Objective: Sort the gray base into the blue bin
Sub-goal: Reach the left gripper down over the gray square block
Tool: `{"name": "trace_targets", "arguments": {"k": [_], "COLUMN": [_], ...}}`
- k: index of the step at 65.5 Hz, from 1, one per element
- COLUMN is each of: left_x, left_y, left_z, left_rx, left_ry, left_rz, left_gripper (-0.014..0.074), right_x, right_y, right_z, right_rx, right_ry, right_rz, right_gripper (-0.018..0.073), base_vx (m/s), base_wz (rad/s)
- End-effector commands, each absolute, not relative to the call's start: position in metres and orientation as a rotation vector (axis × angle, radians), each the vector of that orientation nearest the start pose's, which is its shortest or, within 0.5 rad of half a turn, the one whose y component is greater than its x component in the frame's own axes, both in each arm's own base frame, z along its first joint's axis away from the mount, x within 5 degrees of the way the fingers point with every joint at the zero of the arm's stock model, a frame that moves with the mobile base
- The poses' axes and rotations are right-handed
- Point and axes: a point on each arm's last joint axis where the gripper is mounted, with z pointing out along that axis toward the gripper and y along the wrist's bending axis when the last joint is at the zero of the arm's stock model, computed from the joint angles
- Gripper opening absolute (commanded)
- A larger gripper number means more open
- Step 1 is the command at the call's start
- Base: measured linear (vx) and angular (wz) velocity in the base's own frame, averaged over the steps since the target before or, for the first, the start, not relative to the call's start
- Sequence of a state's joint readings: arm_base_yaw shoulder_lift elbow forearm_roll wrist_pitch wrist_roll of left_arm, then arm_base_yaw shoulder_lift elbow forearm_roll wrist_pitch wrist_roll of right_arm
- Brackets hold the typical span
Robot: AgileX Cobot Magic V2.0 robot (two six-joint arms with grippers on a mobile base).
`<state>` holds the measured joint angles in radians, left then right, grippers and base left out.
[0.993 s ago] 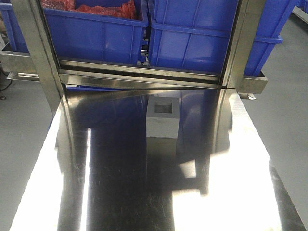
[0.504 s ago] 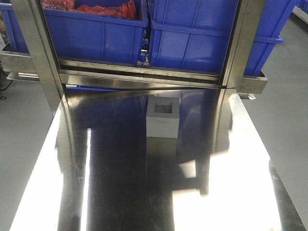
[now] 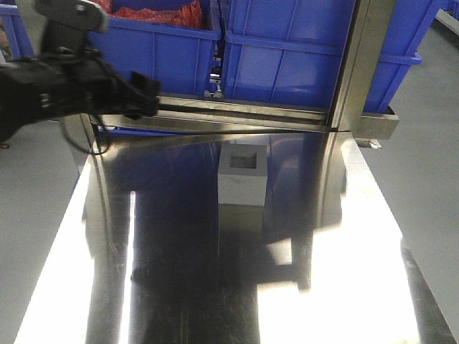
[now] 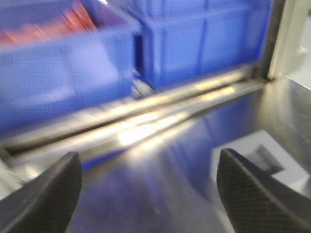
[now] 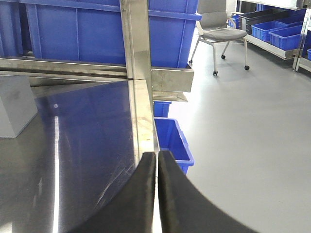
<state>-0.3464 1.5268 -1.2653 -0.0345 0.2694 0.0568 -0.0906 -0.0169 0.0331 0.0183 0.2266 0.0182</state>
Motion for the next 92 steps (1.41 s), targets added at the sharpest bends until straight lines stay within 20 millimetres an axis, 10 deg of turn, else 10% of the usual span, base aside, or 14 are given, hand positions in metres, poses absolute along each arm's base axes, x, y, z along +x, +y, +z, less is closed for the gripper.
{"name": "trace_targets", "arguments": {"k": [1, 41, 92], "left_x": [0.351, 0.443, 0.468], "left_y": [-0.138, -0.225, -0.241], "left_z": [0.365, 0.314, 0.248], "left_rx": [0.322, 0.294, 0.266], "left_ry": [1.935, 2.231, 2.432], "left_rz": [-0.303, -0.470, -0.457], "left_gripper": [0.0565, 0.0565, 0.0557], "right_x": [0.056, 0.056, 0.056], "right_y": [-0.005, -0.005, -0.005], "right_z": [0.191, 0.191, 0.191], "right_rx": [0.093, 0.093, 0.093], "right_ry": [1.640, 1.640, 1.640], "right_rz": [-0.049, -0.049, -0.049], "right_gripper": [-0.0005, -0.0005, -0.0005], "base_vx": [0.00, 0.00, 0.00], "base_wz": [0.00, 0.00, 0.00]}}
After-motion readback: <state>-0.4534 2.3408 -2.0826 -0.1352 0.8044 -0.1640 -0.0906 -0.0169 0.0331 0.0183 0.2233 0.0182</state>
